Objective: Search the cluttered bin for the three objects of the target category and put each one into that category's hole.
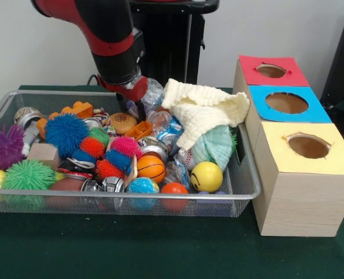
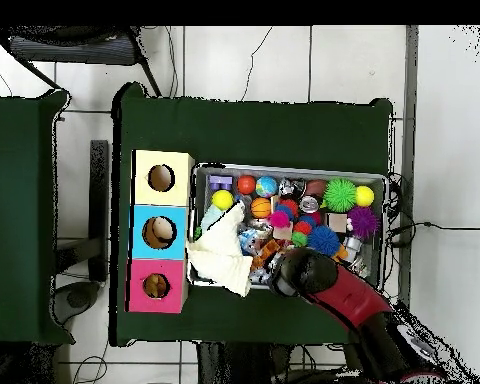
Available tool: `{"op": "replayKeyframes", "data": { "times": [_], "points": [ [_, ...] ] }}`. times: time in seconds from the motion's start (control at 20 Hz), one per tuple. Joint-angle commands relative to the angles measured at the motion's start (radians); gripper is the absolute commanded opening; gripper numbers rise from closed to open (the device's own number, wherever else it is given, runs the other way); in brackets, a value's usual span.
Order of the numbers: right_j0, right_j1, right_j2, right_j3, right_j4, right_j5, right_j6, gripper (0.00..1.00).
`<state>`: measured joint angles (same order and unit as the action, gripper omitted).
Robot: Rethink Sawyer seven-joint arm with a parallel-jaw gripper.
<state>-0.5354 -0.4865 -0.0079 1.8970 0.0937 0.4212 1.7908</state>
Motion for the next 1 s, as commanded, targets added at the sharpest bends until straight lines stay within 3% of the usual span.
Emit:
{"op": "replayKeyframes", "data": {
  "times": [0.05,0.35,0.7,1.0],
  "points": [
    [0.011,0.088,0.110,0.049,0.043,-0.137,0.188,1.00],
    [0.033,0.156,0.067,-0.032,0.007,-0.220,0.181,1.00],
    [0.157,0.209,-0.106,-0.144,-0.059,-0.294,0.176,1.00],
    [0.163,0.270,-0.123,-0.194,-0.085,-0.389,0.143,1.00]
  ]
}}
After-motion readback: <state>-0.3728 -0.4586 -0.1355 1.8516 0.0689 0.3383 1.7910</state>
